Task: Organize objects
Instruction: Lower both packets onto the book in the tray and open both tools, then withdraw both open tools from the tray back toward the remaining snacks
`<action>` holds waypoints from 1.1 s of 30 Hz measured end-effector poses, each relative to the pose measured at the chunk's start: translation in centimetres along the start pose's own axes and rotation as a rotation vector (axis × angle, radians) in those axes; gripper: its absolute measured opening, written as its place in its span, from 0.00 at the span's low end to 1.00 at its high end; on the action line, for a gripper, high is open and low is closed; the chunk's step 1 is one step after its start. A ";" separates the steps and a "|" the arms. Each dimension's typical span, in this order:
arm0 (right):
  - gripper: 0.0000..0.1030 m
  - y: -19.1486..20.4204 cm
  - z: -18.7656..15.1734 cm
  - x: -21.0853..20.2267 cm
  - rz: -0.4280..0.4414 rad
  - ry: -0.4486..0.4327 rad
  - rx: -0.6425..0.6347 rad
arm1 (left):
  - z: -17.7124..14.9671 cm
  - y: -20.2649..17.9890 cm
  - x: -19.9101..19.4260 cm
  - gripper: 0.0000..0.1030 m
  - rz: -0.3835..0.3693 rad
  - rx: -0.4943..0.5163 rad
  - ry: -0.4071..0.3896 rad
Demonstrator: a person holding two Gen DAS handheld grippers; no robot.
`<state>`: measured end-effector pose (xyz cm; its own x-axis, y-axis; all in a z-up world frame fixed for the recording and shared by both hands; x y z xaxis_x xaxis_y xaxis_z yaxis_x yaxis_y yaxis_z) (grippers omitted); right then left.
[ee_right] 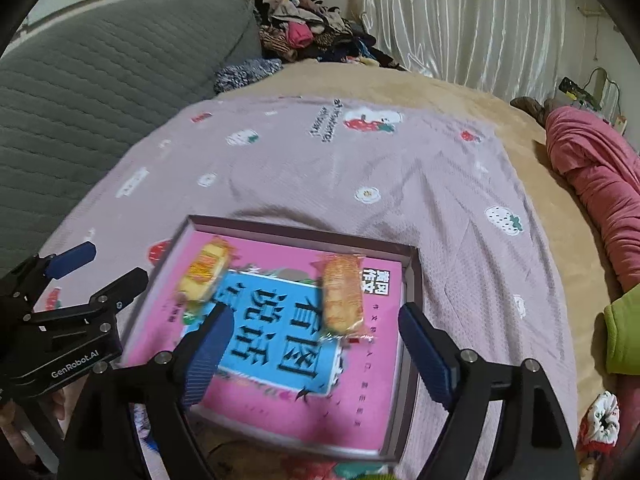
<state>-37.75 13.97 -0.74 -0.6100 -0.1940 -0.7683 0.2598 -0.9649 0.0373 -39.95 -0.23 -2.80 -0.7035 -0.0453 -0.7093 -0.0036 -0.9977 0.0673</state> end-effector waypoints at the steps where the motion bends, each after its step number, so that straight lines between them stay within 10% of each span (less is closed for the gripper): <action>1: 0.84 0.1 0.0 -0.6 0.001 -0.007 0.000 | 0.0 0.1 -0.6 0.78 0.003 0.001 -0.004; 33: 0.87 2.2 -6.0 -18.2 0.018 -0.161 -0.029 | -3.5 -0.1 -22.3 0.79 -0.002 0.033 -0.218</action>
<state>-21.58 16.41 9.45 -0.7168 -0.2388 -0.6551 0.2914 -0.9561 0.0297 -21.78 0.75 10.54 -0.8404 -0.0283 -0.5412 -0.0254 -0.9955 0.0916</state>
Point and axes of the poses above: each gripper's, at about its wrist camera, not at the fingertips, and x roughly the way its jaws point, y to its left, z to its top, the point moved 8 cm from there along x, roughly the way its jaws point, and after that the axes turned 1 degree about x, right-handed, at the moved point
